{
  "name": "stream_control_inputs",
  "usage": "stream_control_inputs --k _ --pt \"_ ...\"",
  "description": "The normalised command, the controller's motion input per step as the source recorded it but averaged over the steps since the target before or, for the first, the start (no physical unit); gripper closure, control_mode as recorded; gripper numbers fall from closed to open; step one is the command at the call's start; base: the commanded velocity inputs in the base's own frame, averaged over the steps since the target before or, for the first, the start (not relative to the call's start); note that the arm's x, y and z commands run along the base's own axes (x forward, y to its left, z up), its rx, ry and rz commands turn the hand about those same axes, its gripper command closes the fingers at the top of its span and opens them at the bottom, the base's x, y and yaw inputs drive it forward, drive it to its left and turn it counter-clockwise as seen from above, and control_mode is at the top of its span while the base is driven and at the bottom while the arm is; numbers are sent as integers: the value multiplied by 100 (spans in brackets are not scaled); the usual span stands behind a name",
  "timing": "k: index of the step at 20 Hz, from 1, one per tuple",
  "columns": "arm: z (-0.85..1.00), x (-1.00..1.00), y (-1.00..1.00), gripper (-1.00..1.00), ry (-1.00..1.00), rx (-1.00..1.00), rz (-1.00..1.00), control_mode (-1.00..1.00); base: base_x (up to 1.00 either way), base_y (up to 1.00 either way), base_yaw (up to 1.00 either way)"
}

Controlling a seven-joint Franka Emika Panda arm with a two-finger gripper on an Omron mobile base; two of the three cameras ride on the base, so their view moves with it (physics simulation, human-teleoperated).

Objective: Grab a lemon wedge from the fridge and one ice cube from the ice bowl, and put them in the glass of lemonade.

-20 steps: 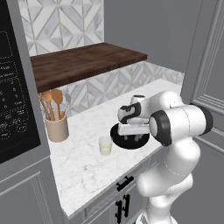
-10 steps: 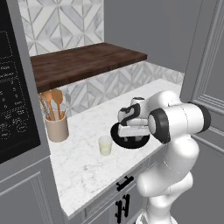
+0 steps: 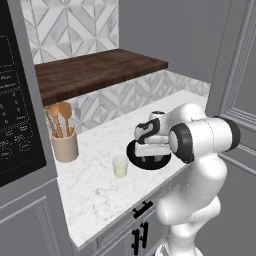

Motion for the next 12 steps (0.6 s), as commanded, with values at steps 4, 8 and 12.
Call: stream_control_inputs --k 4,8,12 --pt "0 0 0 -100 0 0 0 -100 0 0 0" --pt "-2 -11 -4 -100 0 0 -1 -100 0 0 0" --pt "0 -7 -16 -100 0 0 0 -100 0 0 0"
